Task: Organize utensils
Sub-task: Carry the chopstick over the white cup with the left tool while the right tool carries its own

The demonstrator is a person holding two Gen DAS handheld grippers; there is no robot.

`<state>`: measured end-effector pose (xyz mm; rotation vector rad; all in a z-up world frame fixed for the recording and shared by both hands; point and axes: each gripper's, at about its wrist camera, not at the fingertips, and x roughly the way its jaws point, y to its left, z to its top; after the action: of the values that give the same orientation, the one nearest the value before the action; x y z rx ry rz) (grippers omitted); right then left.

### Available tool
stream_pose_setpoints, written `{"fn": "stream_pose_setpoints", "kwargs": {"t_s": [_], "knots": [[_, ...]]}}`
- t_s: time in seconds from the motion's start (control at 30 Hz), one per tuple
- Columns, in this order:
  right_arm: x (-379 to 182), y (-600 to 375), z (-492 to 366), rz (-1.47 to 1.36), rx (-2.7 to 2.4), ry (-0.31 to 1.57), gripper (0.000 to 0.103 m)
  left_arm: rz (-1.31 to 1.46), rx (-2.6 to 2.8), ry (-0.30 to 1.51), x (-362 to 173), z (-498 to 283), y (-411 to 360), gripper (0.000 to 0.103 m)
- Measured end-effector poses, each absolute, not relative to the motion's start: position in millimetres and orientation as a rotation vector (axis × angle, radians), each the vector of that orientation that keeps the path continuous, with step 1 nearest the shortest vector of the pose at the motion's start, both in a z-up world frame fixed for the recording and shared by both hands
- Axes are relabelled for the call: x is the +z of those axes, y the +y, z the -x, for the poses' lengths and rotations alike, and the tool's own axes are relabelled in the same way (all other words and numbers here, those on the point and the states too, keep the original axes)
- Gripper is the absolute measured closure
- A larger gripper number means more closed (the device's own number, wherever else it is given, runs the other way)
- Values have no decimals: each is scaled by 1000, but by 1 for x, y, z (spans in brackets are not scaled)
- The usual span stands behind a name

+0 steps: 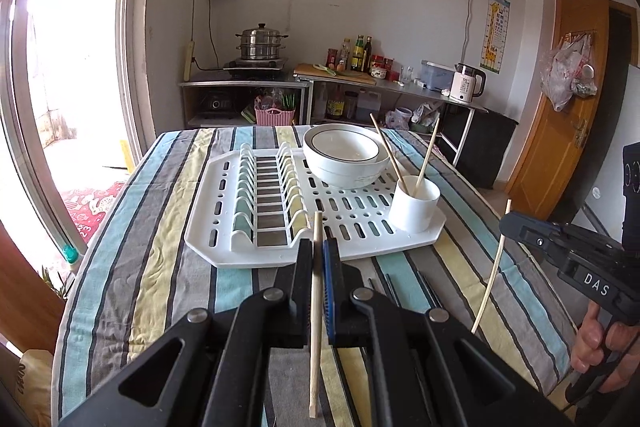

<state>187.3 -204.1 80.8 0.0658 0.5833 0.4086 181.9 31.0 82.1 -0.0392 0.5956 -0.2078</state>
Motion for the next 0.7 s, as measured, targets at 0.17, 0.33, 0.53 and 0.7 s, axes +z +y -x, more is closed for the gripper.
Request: {"fn": "stream_pose_setpoints", "kwargs": {"t_s": [0.17, 0.33, 0.53, 0.7], "knots": [[86, -211, -164, -61, 421, 555, 98, 58, -210, 553, 88, -148, 37, 97], [88, -212, -146, -34, 426, 536, 99, 58, -208, 532, 89, -127, 37, 97], [89, -216, -140, -29, 421, 532, 99, 39, -207, 535, 90, -119, 33, 97], [96, -222, -141, -49, 418, 512, 99, 34, -210, 540, 95, -126, 32, 98]]}}
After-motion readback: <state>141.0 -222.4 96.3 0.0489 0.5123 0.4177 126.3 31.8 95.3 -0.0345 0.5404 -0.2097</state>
